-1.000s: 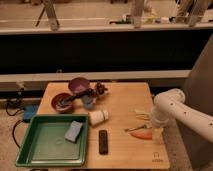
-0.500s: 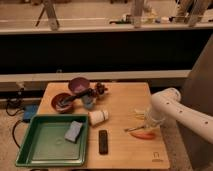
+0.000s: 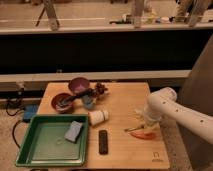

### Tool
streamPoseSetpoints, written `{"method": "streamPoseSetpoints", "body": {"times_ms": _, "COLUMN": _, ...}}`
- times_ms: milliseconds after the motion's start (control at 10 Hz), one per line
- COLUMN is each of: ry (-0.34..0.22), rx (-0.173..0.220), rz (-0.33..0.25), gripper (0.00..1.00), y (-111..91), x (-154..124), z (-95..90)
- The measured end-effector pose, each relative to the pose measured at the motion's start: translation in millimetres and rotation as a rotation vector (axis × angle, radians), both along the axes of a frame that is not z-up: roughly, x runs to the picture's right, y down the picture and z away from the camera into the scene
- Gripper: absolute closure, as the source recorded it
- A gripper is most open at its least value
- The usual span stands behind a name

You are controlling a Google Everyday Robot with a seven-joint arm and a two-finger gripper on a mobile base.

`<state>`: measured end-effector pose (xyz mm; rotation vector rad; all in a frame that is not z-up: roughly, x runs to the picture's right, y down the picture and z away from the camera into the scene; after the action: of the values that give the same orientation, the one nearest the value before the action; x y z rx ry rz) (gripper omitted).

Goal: Place fork in tray

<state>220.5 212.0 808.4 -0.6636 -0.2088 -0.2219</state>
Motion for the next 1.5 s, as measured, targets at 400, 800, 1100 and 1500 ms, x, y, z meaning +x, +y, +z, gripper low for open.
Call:
{"method": "streamPoseSetpoints", "body": {"times_ms": 400, "ry": -0.023, "rx": 0.006, "rz": -0.013, "gripper": 0.46, "y": -0.3, "x": -15.0, "z": 7.6}}
{"method": "streamPoseSetpoints", "body": {"times_ms": 800, "ry": -0.026, "rx": 0.001, "rz": -0.022, "gripper": 0.46, "y": 7.4, "x": -19.7, "z": 17.1}}
{"method": "streamPoseSetpoints", "body": {"times_ms": 1100, "ry": -0.025, "rx": -0.005, "rz": -0.027, "gripper": 0.46, "y": 12.9, "x": -21.1, "z": 22.7}}
{"method": "streamPoseSetpoints", "body": {"times_ms": 1500, "ry": -0.023, "rx": -0.015, "rz": -0.029, "gripper": 0.59, "y": 18.3, "x": -21.7, "z": 28.5}}
